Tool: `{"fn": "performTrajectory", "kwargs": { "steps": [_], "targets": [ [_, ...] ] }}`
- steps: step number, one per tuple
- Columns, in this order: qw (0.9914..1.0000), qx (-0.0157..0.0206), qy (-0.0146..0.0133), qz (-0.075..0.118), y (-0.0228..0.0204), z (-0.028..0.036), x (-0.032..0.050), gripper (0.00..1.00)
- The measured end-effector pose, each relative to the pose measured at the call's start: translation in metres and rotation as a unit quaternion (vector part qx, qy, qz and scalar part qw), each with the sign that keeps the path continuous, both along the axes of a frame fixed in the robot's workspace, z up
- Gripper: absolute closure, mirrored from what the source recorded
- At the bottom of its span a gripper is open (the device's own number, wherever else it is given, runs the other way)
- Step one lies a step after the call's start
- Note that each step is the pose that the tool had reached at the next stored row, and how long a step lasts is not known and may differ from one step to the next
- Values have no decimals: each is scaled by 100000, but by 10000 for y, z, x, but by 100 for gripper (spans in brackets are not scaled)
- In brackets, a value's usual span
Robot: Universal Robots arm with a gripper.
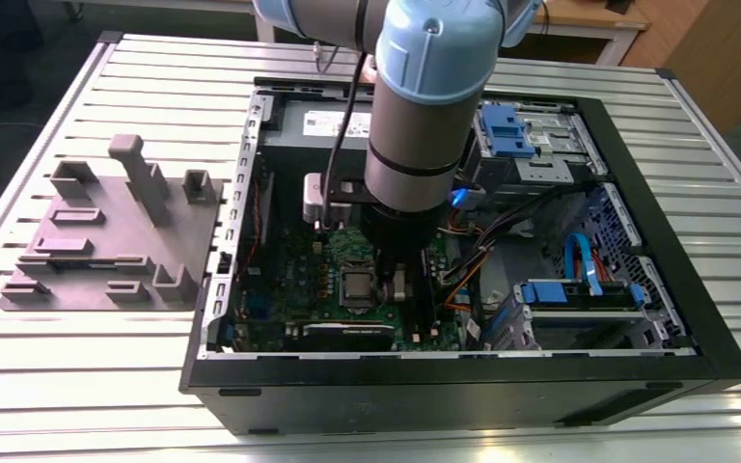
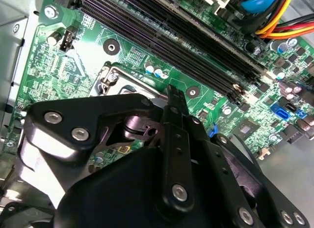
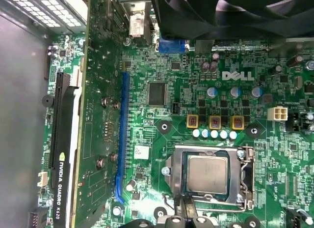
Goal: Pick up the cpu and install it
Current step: 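Install the first cpu locking lever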
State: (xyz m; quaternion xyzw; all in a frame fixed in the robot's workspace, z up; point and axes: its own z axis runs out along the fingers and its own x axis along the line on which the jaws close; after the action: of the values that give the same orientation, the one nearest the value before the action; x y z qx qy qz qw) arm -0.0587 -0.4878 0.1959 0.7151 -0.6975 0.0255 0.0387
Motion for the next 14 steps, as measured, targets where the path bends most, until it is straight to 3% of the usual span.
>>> {"fn": "performTrajectory", "kwargs": {
  "steps": [14],
  "targets": [
    [100000,-7,0,22,-11,-43,0,90]
  ]
}}
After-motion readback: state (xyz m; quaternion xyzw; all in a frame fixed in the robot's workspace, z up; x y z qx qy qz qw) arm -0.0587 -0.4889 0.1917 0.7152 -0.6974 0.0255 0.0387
